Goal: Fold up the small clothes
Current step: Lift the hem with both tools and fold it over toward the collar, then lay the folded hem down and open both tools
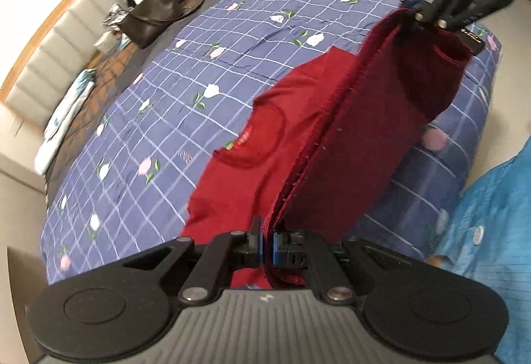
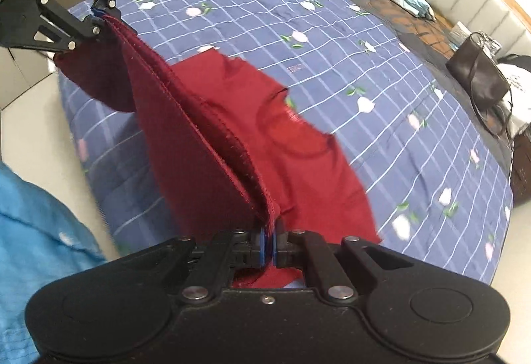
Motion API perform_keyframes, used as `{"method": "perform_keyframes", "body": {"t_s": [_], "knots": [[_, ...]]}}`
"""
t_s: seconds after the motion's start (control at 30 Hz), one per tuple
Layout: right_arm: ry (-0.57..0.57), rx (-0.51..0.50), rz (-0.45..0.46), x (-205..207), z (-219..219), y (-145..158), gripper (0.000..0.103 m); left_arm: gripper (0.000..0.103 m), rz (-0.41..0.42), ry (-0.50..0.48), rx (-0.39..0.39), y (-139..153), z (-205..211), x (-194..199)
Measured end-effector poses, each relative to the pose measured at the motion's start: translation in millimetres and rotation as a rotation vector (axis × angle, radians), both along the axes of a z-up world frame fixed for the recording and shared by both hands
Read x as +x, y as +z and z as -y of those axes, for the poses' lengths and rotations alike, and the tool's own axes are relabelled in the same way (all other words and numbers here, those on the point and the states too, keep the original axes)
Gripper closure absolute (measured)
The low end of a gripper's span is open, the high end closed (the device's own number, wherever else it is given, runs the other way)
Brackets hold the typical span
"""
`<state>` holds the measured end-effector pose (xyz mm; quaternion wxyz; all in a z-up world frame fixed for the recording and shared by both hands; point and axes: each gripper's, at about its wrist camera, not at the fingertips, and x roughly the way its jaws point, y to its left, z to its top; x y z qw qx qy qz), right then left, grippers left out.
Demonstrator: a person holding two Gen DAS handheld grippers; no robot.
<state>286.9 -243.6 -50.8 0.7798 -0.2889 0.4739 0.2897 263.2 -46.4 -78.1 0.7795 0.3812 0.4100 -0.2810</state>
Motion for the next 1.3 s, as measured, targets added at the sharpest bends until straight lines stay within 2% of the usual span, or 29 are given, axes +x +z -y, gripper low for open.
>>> {"method": "perform_keyframes", "body": {"t_s": [0.2, 0.3, 0.5, 0.77, 0.83, 0.87, 0.93, 0.97, 1.0, 1.03, 1.07, 1.13, 1.17, 1.23, 1.3], "knots": [[-0.016, -0.008, -0.062, 104, 4, -34, 0.099, 0.098, -0.117, 0.040, -0.030, -23, 3, 106], [-0.048, -0.001, -0.104, 145, 7, -53, 0.099, 0.098, -0.165, 0.074, -0.037, -41, 2, 145], [-0.091, 0.008, -0.166, 196, 7, -87, 0.098, 0.096, -0.226, 0.164, -0.040, -75, 2, 203], [-0.234, 0.064, -0.230, 227, 15, -125, 0.092, 0.078, -0.330, 0.361, -0.133, -106, -17, 244], [-0.271, 0.078, -0.236, 230, 17, -131, 0.090, 0.062, -0.347, 0.422, -0.171, -110, -24, 250], [-0.284, 0.082, -0.235, 230, 18, -133, 0.086, 0.057, -0.351, 0.449, -0.190, -111, -28, 253], [-0.306, 0.091, -0.225, 230, 18, -134, 0.081, 0.040, -0.360, 0.502, -0.227, -111, -36, 256], [-0.317, 0.098, -0.215, 229, 19, -134, 0.072, 0.036, -0.362, 0.530, -0.244, -112, -40, 258], [-0.333, 0.101, -0.204, 229, 20, -134, 0.066, 0.027, -0.359, 0.556, -0.259, -112, -43, 259], [-0.352, 0.107, -0.192, 229, 22, -133, 0.052, 0.017, -0.353, 0.590, -0.276, -112, -48, 260], [-0.373, 0.115, -0.178, 228, 25, -132, 0.043, 0.013, -0.348, 0.621, -0.290, -111, -53, 260], [-0.407, 0.139, -0.159, 227, 30, -129, 0.038, 0.011, -0.345, 0.670, -0.333, -110, -63, 259], [-0.427, 0.149, -0.149, 226, 33, -128, 0.031, 0.010, -0.347, 0.686, -0.352, -110, -68, 258], [-0.467, 0.172, -0.123, 223, 38, -125, 0.024, 0.007, -0.338, 0.732, -0.385, -107, -77, 257], [-0.505, 0.196, -0.107, 219, 43, -123, 0.022, 0.006, -0.329, 0.773, -0.427, -103, -86, 255]]}}
